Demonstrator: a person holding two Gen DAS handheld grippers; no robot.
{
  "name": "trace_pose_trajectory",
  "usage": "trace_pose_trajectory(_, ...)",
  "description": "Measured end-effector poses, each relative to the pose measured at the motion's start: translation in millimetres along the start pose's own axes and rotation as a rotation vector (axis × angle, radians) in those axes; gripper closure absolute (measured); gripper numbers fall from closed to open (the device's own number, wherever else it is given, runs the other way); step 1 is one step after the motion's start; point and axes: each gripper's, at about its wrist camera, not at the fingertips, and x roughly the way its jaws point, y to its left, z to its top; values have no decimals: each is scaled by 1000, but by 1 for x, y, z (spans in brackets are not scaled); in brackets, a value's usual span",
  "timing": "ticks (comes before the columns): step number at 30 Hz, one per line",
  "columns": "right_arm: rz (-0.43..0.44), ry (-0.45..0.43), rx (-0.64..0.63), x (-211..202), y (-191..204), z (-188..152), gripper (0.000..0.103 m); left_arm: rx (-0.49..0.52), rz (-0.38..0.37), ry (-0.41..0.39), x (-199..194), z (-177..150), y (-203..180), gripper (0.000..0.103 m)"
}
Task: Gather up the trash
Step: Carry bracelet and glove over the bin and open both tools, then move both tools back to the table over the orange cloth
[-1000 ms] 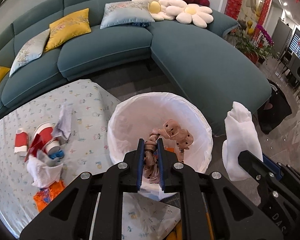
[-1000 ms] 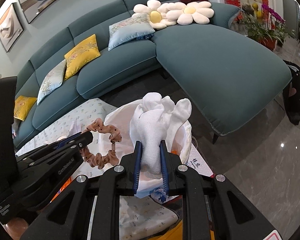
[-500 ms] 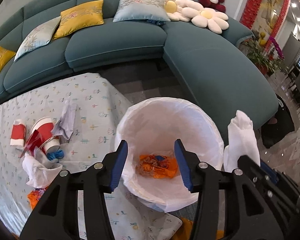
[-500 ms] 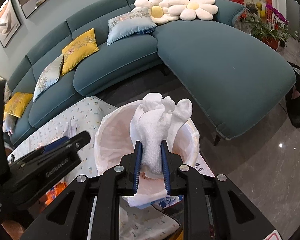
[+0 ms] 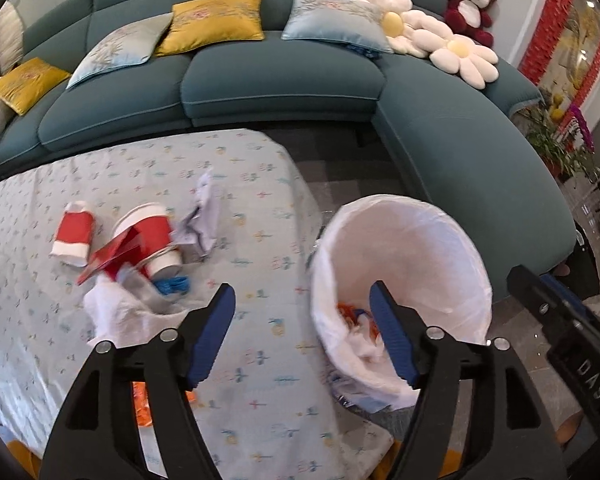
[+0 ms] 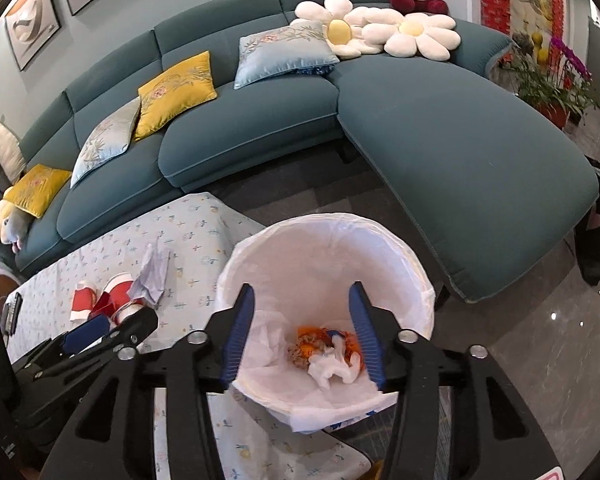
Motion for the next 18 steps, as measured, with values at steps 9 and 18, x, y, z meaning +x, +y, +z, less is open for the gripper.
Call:
trace_pose_trajectory(9, 14, -9, -55, -16, 41, -9, 44, -88, 41, 6, -16, -17, 51, 27)
trace_pose_trajectory(18, 52, 31, -138, -24, 90, -39, 42, -171, 96, 26, -31, -46, 110, 18)
